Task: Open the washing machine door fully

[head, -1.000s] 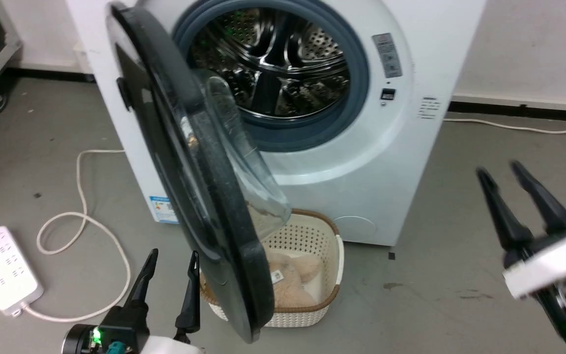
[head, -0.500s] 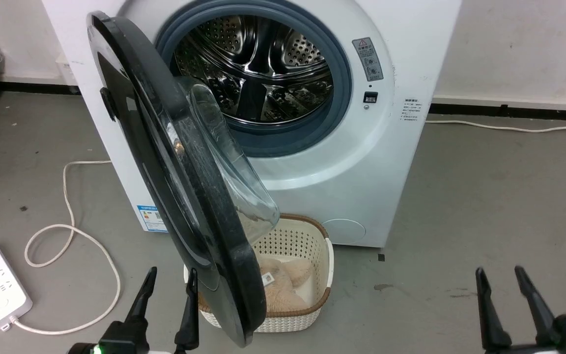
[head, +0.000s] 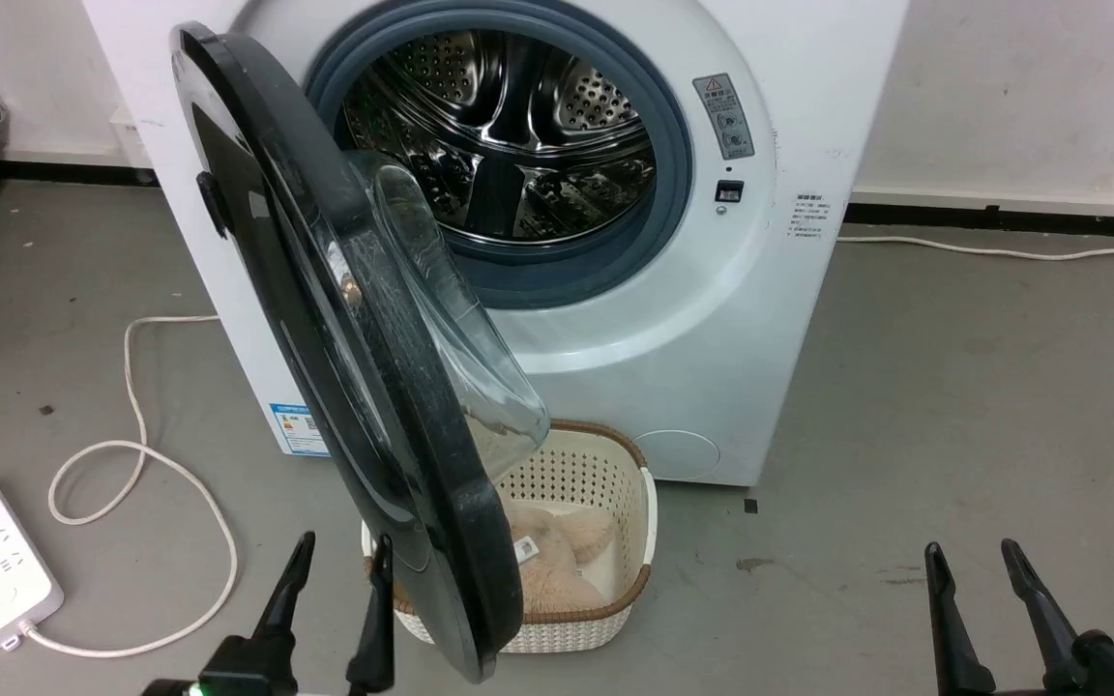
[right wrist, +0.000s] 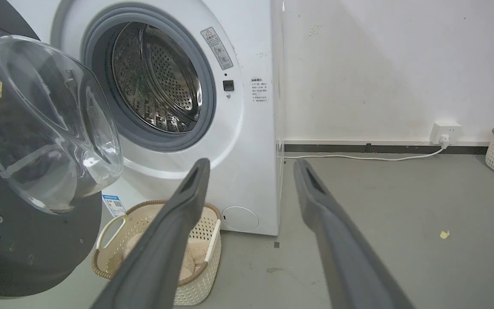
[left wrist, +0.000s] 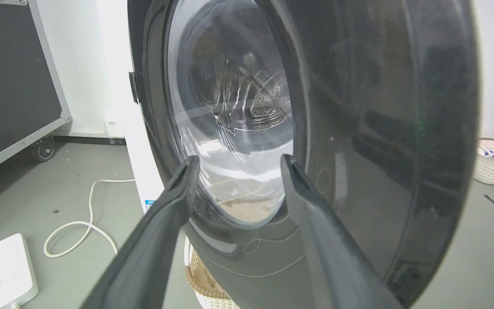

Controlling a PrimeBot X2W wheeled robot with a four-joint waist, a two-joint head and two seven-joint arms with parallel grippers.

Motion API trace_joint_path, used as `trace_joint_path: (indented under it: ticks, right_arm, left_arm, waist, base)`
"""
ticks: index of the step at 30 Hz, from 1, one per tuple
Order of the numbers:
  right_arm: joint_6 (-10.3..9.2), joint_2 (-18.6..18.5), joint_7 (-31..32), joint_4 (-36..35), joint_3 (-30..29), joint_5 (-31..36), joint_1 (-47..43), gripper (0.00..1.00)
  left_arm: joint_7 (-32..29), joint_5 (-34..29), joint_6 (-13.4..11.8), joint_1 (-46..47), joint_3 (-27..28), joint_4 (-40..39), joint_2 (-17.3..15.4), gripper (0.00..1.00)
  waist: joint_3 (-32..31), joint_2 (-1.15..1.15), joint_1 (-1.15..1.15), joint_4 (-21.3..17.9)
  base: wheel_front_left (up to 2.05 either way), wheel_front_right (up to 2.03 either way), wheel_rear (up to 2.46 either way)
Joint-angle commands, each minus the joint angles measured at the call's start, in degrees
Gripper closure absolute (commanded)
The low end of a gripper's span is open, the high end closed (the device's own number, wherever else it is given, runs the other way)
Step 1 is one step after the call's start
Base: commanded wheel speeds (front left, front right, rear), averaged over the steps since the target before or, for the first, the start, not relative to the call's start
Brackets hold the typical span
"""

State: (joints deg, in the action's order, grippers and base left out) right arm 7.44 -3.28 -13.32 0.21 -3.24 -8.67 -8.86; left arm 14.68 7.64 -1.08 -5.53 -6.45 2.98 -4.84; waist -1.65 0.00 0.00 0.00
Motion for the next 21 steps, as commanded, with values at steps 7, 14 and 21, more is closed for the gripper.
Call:
trace_joint_path:
  ticks: [7, 14, 21]
  right_arm:
    - [0.05, 0.4, -0.5, -0.1, -0.2, -0.8, 0.8, 0.0]
    - [0.05, 0.4, -0.5, -0.4, -0.3, -0.5, 1.1, 0.0]
    - [0.05, 0.4, -0.4, -0.1, 0.4, -0.4, 1.3, 0.0]
  left_arm:
    - [0.3, 1.5, -0.7, 1.0, 2.5, -6.5, 0.6, 1.0]
    - [0.3, 2.3, -2.1, 5.6, 5.9, -19.2, 1.4, 1.0]
    - [-3.3, 0.4, -2.1, 10.1, -1.8, -26.9, 1.7, 1.0]
  waist:
    - [-0.1, 0.0, 0.0, -0.1]
    - [-0.4, 0.0, 0.0, -0.2]
    - [-1.1, 0.0, 0.0, -1.1]
  base:
    - [0.0, 0.0, 0.0]
    - [0.0, 0.0, 0.0]
    - [0.0, 0.0, 0.0]
